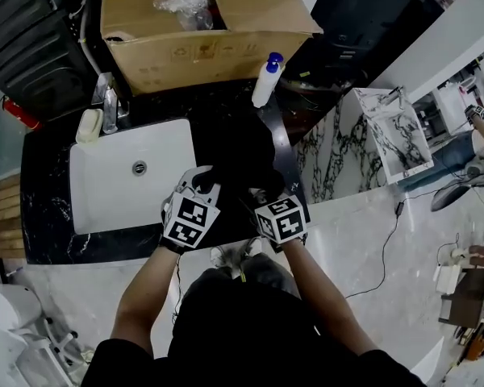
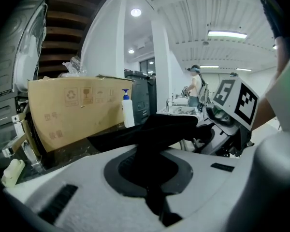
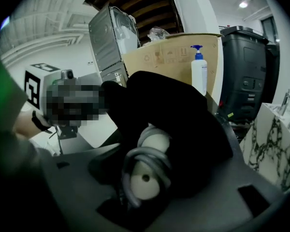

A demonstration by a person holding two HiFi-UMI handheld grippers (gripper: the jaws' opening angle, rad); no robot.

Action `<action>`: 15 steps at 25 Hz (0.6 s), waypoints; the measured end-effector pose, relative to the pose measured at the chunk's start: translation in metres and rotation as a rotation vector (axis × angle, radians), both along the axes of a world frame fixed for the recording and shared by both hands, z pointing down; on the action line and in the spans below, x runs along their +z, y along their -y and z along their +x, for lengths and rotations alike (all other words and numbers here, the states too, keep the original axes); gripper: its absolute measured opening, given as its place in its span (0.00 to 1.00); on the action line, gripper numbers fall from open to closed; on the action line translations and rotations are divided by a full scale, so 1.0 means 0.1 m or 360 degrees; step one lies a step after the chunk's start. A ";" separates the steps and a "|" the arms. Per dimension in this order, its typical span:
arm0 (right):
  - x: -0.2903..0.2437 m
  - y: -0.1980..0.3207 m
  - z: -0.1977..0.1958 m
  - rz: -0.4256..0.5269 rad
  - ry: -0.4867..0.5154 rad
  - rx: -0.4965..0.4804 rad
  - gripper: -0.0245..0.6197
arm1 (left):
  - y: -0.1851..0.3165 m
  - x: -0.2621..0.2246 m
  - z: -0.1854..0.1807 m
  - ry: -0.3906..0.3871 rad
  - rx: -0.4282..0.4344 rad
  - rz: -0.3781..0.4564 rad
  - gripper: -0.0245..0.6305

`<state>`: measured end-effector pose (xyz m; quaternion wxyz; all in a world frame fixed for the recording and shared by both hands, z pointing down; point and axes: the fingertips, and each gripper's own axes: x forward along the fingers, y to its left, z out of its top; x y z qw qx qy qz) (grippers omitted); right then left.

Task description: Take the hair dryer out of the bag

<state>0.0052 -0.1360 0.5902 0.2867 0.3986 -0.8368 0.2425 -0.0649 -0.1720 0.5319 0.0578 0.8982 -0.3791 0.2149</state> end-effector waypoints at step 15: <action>-0.29 -0.36 0.18 0.0172 0.0015 -0.0215 0.43 | 0.52 -0.25 0.19 -0.0047 -0.0005 0.0048 0.07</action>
